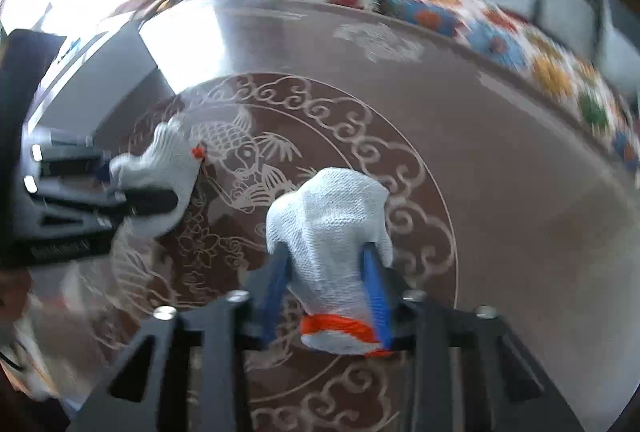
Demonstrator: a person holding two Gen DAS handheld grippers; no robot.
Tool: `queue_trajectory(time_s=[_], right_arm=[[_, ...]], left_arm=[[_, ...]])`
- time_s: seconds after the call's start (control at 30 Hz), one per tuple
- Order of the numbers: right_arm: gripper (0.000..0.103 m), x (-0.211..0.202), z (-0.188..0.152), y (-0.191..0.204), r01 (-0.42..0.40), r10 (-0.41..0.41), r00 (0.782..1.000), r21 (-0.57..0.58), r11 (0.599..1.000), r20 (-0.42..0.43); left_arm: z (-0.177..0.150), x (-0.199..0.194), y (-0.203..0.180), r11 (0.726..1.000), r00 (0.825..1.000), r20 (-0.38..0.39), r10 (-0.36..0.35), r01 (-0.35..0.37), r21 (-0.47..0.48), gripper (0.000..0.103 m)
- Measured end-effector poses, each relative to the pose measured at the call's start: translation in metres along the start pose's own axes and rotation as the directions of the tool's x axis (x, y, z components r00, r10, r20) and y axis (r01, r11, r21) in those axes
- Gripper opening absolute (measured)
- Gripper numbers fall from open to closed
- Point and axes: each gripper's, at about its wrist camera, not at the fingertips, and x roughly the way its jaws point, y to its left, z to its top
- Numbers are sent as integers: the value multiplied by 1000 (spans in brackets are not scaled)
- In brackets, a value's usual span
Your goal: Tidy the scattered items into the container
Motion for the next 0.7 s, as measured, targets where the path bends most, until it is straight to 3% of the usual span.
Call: queue_trajectory(time_s=[0.13, 0.27, 0.4, 0.53, 0.67, 0.7], right_arm=[[28, -28, -42, 0, 35, -36, 999, 81, 996, 8], [28, -65, -108, 18, 9, -13, 1000, 165, 986, 21], [28, -95, -177, 53, 54, -62, 998, 227, 972, 26], [32, -124, -246, 88, 98, -111, 993, 288, 953, 28], [44, -129, -270, 112, 167, -202, 976, 313, 935, 81], [48, -127, -271, 115, 191, -227, 970, 302, 934, 87]], left_arm=[[-33, -12, -4, 999, 999, 7, -38, 38, 30, 31], [-78, -27, -8, 993, 996, 11, -92, 91, 73, 31], [-158, -52, -12, 981, 991, 5, -136, 134, 143, 31], [-220, -71, -12, 975, 983, -1, -185, 184, 129, 31], [-238, -73, -14, 983, 988, 49, -149, 143, 112, 43], [-236, -70, -16, 986, 989, 49, -137, 131, 106, 56]])
